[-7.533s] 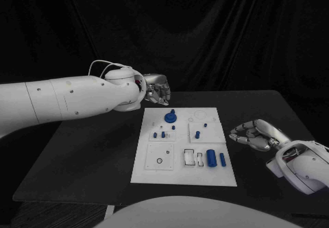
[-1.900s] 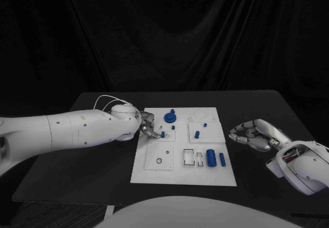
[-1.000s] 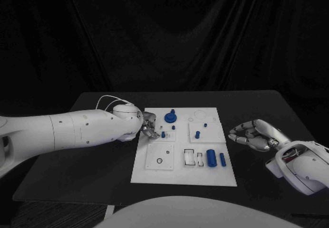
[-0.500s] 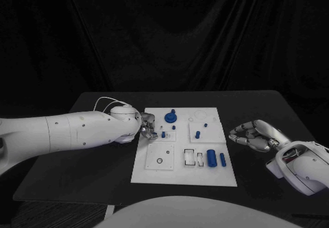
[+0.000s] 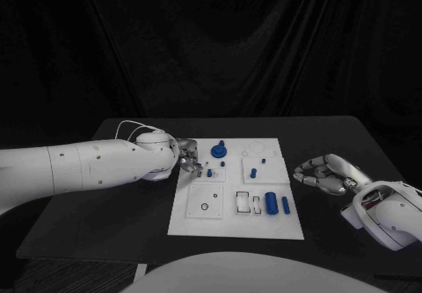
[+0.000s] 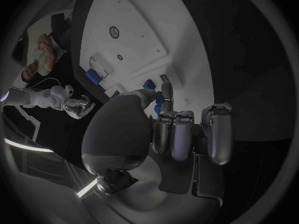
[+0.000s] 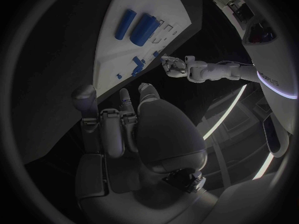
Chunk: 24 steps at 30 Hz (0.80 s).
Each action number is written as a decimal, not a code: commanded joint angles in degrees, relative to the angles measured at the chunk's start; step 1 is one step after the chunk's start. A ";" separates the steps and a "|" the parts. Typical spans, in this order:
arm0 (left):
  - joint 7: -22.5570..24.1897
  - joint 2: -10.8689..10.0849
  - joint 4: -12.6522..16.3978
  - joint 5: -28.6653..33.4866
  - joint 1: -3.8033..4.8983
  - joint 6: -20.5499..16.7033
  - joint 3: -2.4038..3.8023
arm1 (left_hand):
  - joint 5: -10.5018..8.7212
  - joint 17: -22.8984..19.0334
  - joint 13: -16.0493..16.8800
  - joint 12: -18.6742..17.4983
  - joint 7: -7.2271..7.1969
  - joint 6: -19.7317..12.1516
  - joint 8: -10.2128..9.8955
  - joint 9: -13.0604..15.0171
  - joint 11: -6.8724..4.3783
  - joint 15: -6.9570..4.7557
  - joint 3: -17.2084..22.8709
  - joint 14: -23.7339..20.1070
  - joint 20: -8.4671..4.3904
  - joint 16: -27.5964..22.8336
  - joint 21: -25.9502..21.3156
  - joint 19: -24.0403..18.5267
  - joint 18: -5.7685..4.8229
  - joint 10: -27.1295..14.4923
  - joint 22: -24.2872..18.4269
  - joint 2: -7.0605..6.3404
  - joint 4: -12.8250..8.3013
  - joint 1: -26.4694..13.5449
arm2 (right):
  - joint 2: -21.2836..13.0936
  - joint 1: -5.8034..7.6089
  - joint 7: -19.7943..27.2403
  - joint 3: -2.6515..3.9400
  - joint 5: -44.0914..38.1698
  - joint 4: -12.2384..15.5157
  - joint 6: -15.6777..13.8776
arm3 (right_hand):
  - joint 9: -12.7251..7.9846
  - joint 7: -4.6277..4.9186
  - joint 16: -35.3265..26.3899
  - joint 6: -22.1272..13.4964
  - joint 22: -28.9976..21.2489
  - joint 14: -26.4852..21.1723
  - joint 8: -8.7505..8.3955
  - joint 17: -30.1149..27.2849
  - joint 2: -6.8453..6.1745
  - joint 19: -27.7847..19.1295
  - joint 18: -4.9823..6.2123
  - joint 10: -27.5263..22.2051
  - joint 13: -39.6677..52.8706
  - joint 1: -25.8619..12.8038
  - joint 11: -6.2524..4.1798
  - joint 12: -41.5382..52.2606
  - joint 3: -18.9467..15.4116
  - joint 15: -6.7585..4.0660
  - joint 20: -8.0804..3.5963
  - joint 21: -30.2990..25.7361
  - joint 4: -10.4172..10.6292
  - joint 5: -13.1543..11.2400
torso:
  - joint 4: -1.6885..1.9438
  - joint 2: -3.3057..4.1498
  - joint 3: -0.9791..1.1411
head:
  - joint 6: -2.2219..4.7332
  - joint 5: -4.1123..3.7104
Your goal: Assemble the parts on the task board
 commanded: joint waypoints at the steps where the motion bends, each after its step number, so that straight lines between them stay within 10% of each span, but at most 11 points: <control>1: -1.15 -0.18 0.58 2.09 0.50 -1.86 0.02 | 0.02 15.10 15.09 0.20 -0.11 0.46 0.28 0.07 -0.22 -0.38 6.82 6.06 -0.21 0.15 -0.26 2.70 0.25 6.06 12.51 -0.07 -6.48 -0.48 | -0.04 -0.15 -1.21 0.03 -0.10 0.04 0.56 | -0.08 0.06 -0.34 -0.01 5.31 2.43 0.21 8.90 0.03 -0.45 1.10 3.38 4.30 0.43 -0.06 -0.15 0.21 -0.04 -0.02 -0.28 -0.03 0.40 | -0.06 -0.04 -0.01 | 0.01 0.07; 7: -2.76 -0.16 0.37 6.62 2.36 1.52 0.03 | -0.43 15.10 15.09 0.20 -0.05 0.31 0.43 0.39 -0.16 -0.34 7.79 6.06 -0.19 0.15 -0.39 2.67 0.27 6.06 12.47 0.29 -6.27 -1.43 | -0.05 -0.16 -1.32 0.03 -0.10 0.02 0.75 | -0.07 0.06 -0.34 0.02 5.29 2.41 0.23 8.89 0.06 -0.50 1.11 3.34 4.26 0.55 -0.06 -0.18 0.29 -0.04 -0.02 -0.37 -0.06 0.40 | -0.09 -0.02 0.00 | 0.01 0.24; 14: -7.69 2.44 -3.28 15.75 5.42 14.19 0.04 | -0.90 15.10 15.09 0.20 -0.06 0.34 0.63 0.67 -0.16 -0.32 8.35 6.06 -0.18 0.15 -0.31 2.71 0.25 6.06 12.50 0.81 -6.11 -2.34 | 0.10 -0.16 -1.47 0.03 -0.10 0.02 0.95 | -0.07 0.05 -0.36 0.04 5.30 2.39 0.25 8.87 0.10 -0.51 1.11 3.33 4.26 0.69 -0.07 -0.18 0.39 -0.04 -0.03 -0.38 -0.09 0.41 | -0.03 0.03 0.00 | 0.01 0.42; 24: -12.63 9.05 -11.63 19.35 6.80 26.23 0.03 | -1.41 15.10 15.09 0.20 0.01 -0.11 0.52 0.92 -0.09 -0.29 8.39 6.06 -0.15 0.15 -1.76 2.18 0.57 6.06 12.06 1.59 -6.00 -4.38 | 0.02 -0.17 -1.67 0.03 -0.10 0.28 1.06 | -0.07 0.04 -0.37 0.09 5.27 2.37 0.28 8.85 0.15 -0.59 1.13 3.30 4.24 0.90 -0.07 -0.20 0.55 -0.04 -0.03 -0.52 -0.15 0.42 | -0.07 -0.01 0.00 | 0.01 0.27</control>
